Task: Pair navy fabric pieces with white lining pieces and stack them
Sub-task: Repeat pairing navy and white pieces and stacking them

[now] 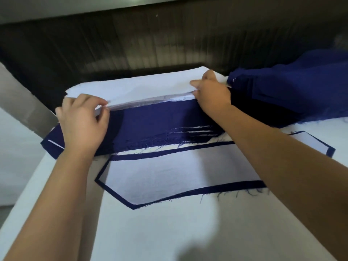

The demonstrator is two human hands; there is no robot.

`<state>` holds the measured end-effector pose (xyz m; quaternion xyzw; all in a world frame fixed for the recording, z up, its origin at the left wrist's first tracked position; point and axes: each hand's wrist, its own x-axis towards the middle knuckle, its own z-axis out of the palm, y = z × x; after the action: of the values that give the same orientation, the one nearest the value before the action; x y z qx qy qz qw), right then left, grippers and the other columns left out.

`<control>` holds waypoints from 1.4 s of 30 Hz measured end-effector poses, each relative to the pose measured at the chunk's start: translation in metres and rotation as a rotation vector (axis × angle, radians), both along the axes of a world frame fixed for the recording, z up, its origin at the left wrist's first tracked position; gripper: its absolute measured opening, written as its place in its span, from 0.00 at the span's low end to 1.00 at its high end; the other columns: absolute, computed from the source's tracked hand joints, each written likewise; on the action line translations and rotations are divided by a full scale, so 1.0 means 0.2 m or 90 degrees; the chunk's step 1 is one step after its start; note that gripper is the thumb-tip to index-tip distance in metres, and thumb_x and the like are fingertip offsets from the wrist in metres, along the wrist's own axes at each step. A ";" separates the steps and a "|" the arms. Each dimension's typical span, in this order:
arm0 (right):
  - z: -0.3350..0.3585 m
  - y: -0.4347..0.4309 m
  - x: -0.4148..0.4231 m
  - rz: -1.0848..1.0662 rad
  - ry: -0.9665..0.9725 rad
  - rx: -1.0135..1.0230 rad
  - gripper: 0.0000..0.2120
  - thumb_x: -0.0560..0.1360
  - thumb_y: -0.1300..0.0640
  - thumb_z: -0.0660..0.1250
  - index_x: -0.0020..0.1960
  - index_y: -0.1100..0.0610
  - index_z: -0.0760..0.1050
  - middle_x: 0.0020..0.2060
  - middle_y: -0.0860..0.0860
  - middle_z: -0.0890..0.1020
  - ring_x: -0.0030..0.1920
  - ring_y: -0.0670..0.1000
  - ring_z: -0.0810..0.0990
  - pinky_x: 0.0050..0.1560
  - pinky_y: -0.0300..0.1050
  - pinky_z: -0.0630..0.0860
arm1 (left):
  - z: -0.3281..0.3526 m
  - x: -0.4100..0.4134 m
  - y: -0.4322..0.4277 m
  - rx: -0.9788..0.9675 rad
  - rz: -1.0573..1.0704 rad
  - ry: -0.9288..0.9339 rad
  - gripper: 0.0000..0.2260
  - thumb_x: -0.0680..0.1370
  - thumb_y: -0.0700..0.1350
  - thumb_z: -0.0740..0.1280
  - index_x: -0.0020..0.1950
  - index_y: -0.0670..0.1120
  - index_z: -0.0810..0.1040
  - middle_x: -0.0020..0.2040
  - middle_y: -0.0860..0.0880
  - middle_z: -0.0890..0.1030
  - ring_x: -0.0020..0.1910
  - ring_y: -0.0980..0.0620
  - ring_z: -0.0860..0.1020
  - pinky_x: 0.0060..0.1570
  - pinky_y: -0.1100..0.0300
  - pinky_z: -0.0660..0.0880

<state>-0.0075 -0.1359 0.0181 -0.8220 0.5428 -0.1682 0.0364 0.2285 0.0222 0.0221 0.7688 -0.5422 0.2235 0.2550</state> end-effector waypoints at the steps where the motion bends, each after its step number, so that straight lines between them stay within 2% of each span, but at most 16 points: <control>1: 0.00 0.01 0.00 0.005 -0.027 -0.006 0.13 0.80 0.57 0.57 0.62 0.52 0.74 0.63 0.56 0.65 0.53 0.59 0.76 0.48 0.49 0.71 | -0.01 0.00 0.03 0.000 -0.009 -0.006 0.08 0.79 0.42 0.64 0.52 0.42 0.81 0.55 0.41 0.80 0.56 0.35 0.70 0.51 0.46 0.62; 6: 0.02 0.08 -0.03 0.061 -0.221 -0.020 0.12 0.80 0.59 0.59 0.56 0.56 0.80 0.61 0.54 0.71 0.52 0.54 0.76 0.52 0.47 0.72 | -0.04 -0.02 0.19 -0.020 -0.043 -0.010 0.05 0.77 0.38 0.67 0.49 0.41 0.82 0.50 0.41 0.80 0.48 0.35 0.73 0.44 0.50 0.61; 10: 0.06 0.18 -0.12 0.111 -0.304 -0.071 0.12 0.78 0.63 0.60 0.54 0.60 0.80 0.55 0.54 0.81 0.56 0.53 0.77 0.59 0.42 0.69 | -0.06 -0.08 0.28 -0.004 -0.075 0.100 0.07 0.77 0.36 0.67 0.53 0.40 0.82 0.53 0.38 0.74 0.45 0.34 0.74 0.47 0.45 0.71; 15: 0.08 0.30 -0.28 0.130 -0.285 -0.081 0.11 0.78 0.62 0.60 0.56 0.60 0.79 0.55 0.54 0.81 0.55 0.52 0.77 0.57 0.38 0.68 | -0.05 -0.13 0.37 0.038 -0.074 0.131 0.10 0.76 0.34 0.66 0.55 0.43 0.82 0.55 0.40 0.72 0.46 0.35 0.75 0.42 0.44 0.74; 18: 0.06 0.40 -0.40 0.152 -0.293 -0.095 0.11 0.76 0.66 0.61 0.55 0.62 0.79 0.54 0.57 0.81 0.53 0.55 0.78 0.55 0.38 0.69 | -0.08 -0.17 0.43 0.061 -0.039 0.184 0.11 0.77 0.35 0.66 0.56 0.44 0.81 0.59 0.44 0.71 0.47 0.40 0.77 0.46 0.46 0.75; 21: 0.03 0.48 -0.51 0.148 -0.265 -0.104 0.10 0.76 0.67 0.63 0.55 0.63 0.79 0.52 0.58 0.81 0.52 0.57 0.79 0.55 0.45 0.73 | -0.10 -0.19 0.48 0.044 -0.006 0.237 0.10 0.78 0.38 0.66 0.57 0.47 0.82 0.59 0.46 0.72 0.48 0.43 0.77 0.50 0.49 0.74; 23: 0.00 0.53 -0.59 0.126 -0.238 -0.122 0.10 0.76 0.66 0.63 0.54 0.63 0.79 0.52 0.57 0.82 0.51 0.58 0.79 0.54 0.51 0.75 | -0.11 -0.20 0.51 0.032 -0.007 0.264 0.08 0.79 0.40 0.66 0.55 0.47 0.82 0.58 0.47 0.73 0.50 0.45 0.77 0.49 0.53 0.71; 26: -0.03 0.60 -0.68 0.122 -0.218 -0.156 0.09 0.74 0.67 0.64 0.53 0.63 0.80 0.51 0.57 0.82 0.50 0.59 0.80 0.51 0.54 0.77 | -0.13 -0.23 0.55 0.038 -0.032 0.275 0.06 0.78 0.39 0.67 0.51 0.46 0.83 0.56 0.47 0.72 0.40 0.45 0.76 0.45 0.56 0.67; 28: -0.05 0.64 -0.74 0.126 -0.206 -0.200 0.08 0.72 0.69 0.66 0.50 0.64 0.81 0.48 0.58 0.83 0.47 0.60 0.82 0.48 0.53 0.78 | -0.14 -0.25 0.57 0.026 -0.074 0.274 0.06 0.77 0.37 0.67 0.49 0.47 0.82 0.55 0.49 0.71 0.35 0.51 0.75 0.43 0.58 0.67; 30: -0.06 0.66 -0.80 0.117 -0.180 -0.236 0.08 0.70 0.70 0.68 0.47 0.65 0.82 0.45 0.58 0.84 0.45 0.60 0.83 0.47 0.52 0.77 | -0.14 -0.26 0.57 0.002 -0.139 0.287 0.09 0.76 0.34 0.67 0.47 0.48 0.81 0.54 0.50 0.71 0.40 0.60 0.75 0.43 0.65 0.70; 31: -0.07 0.67 -0.83 0.112 -0.166 -0.248 0.08 0.69 0.71 0.69 0.46 0.65 0.82 0.45 0.58 0.84 0.44 0.60 0.83 0.47 0.52 0.77 | -0.14 -0.26 0.57 -0.013 -0.168 0.303 0.11 0.76 0.33 0.67 0.46 0.48 0.81 0.54 0.50 0.70 0.44 0.64 0.75 0.45 0.71 0.70; 33: -0.08 0.67 -0.88 0.096 -0.155 -0.262 0.08 0.69 0.72 0.68 0.45 0.65 0.82 0.44 0.58 0.84 0.44 0.60 0.83 0.48 0.51 0.77 | -0.15 -0.27 0.57 -0.037 -0.204 0.346 0.12 0.76 0.31 0.66 0.45 0.48 0.80 0.53 0.51 0.70 0.46 0.68 0.74 0.45 0.78 0.67; 36: -0.10 0.67 -0.92 0.027 -0.235 -0.196 0.13 0.71 0.68 0.59 0.48 0.63 0.81 0.47 0.57 0.83 0.46 0.59 0.81 0.53 0.48 0.73 | -0.16 -0.27 0.56 -0.033 -0.236 0.388 0.16 0.76 0.28 0.62 0.44 0.47 0.81 0.55 0.49 0.71 0.51 0.71 0.71 0.47 0.79 0.66; 38: -0.10 0.67 -0.93 -0.009 -0.315 -0.109 0.19 0.71 0.63 0.52 0.50 0.62 0.80 0.48 0.52 0.81 0.49 0.51 0.77 0.55 0.43 0.70 | -0.18 -0.26 0.56 -0.038 -0.253 0.408 0.18 0.77 0.27 0.58 0.45 0.48 0.80 0.56 0.49 0.73 0.54 0.70 0.71 0.52 0.76 0.67; 40: -0.10 0.67 -0.92 -0.013 -0.346 -0.061 0.21 0.71 0.60 0.50 0.51 0.60 0.80 0.47 0.48 0.79 0.49 0.47 0.75 0.54 0.41 0.69 | -0.18 -0.25 0.56 -0.044 -0.269 0.400 0.18 0.77 0.29 0.56 0.47 0.49 0.80 0.54 0.52 0.76 0.56 0.68 0.72 0.56 0.72 0.68; 42: -0.11 0.67 -0.92 -0.021 -0.337 -0.034 0.18 0.75 0.59 0.52 0.54 0.58 0.79 0.47 0.49 0.80 0.47 0.49 0.76 0.52 0.43 0.71 | -0.18 -0.25 0.57 -0.032 -0.279 0.391 0.19 0.75 0.31 0.55 0.50 0.49 0.81 0.54 0.55 0.79 0.56 0.66 0.73 0.58 0.71 0.68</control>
<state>-0.1918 -0.0024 -0.0035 -0.7413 0.5229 -0.3921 0.1525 0.1794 0.1358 -0.0137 0.6594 -0.5863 -0.0637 0.4663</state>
